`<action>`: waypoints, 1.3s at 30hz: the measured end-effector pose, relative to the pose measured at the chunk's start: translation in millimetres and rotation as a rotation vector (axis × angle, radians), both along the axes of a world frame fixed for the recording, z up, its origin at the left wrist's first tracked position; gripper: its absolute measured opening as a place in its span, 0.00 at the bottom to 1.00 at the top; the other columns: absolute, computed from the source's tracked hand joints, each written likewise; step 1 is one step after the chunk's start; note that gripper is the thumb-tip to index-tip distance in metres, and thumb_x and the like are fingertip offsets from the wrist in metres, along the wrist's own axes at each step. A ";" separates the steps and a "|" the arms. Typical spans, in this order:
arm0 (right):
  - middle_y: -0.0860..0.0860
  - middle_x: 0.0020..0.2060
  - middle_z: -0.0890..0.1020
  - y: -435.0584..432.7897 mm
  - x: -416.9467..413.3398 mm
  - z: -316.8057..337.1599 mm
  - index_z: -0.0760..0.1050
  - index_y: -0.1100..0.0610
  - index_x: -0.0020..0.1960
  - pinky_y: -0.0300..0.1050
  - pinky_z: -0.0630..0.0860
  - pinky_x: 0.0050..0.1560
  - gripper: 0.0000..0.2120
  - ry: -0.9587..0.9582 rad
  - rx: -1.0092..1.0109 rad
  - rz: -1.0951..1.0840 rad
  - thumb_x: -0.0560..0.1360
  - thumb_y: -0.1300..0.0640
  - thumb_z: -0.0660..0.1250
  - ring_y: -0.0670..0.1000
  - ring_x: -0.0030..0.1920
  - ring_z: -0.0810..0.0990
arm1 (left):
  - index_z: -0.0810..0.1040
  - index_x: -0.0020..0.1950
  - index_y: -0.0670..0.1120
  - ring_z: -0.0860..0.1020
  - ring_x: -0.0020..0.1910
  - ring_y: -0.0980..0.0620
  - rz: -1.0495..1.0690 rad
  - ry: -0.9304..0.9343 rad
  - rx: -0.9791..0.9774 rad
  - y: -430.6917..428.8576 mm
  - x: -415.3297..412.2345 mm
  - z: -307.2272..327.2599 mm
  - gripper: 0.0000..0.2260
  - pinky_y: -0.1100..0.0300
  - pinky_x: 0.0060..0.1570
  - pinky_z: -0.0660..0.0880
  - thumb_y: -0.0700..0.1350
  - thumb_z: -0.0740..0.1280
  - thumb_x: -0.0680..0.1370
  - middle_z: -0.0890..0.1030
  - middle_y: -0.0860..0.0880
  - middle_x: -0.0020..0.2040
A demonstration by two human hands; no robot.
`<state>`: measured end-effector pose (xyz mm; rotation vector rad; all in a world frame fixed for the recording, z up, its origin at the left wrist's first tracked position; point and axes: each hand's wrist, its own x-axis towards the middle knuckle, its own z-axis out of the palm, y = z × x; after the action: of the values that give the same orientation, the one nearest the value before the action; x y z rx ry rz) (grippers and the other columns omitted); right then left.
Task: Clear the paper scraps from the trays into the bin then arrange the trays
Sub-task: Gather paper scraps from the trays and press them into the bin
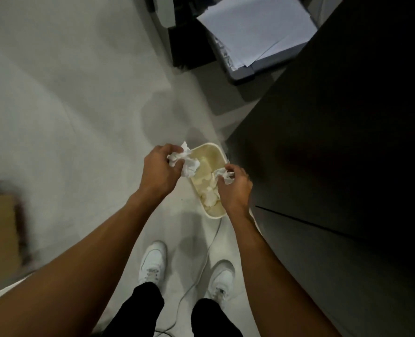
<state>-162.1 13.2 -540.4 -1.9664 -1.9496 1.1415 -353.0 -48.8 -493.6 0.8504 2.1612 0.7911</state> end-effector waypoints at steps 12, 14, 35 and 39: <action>0.52 0.80 0.65 -21.7 27.1 -60.1 0.60 0.54 0.81 0.61 0.66 0.76 0.37 -0.207 -0.135 0.131 0.77 0.50 0.70 0.57 0.79 0.61 | 0.83 0.60 0.47 0.80 0.47 0.48 -0.154 0.038 -0.045 21.2 2.7 -58.3 0.13 0.61 0.47 0.73 0.46 0.74 0.76 0.81 0.46 0.55; 0.52 0.81 0.61 -22.0 36.3 -64.6 0.56 0.54 0.83 0.58 0.64 0.78 0.38 -0.199 -0.186 0.166 0.78 0.50 0.70 0.57 0.80 0.59 | 0.83 0.60 0.47 0.80 0.48 0.47 -0.188 0.037 -0.051 27.2 10.2 -65.6 0.13 0.58 0.49 0.76 0.46 0.74 0.76 0.80 0.46 0.57; 0.50 0.77 0.69 -5.5 44.6 -36.8 0.66 0.50 0.77 0.58 0.72 0.73 0.32 -0.200 -0.283 0.206 0.74 0.48 0.67 0.57 0.77 0.66 | 0.75 0.73 0.46 0.77 0.64 0.42 -0.742 0.214 -0.400 47.3 46.8 -95.9 0.20 0.48 0.59 0.78 0.47 0.67 0.80 0.77 0.43 0.68; 0.50 0.70 0.75 -6.2 42.9 3.7 0.70 0.49 0.72 0.58 0.79 0.65 0.31 -0.193 -0.287 0.162 0.70 0.44 0.65 0.57 0.70 0.73 | 0.77 0.70 0.47 0.79 0.62 0.43 -0.687 0.144 -0.384 28.7 39.3 -40.6 0.18 0.52 0.60 0.76 0.47 0.67 0.81 0.79 0.45 0.66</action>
<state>-119.2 6.9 -536.7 -2.1633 -2.1811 1.3872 -313.8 -20.1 -534.2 1.3466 1.8459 -0.0283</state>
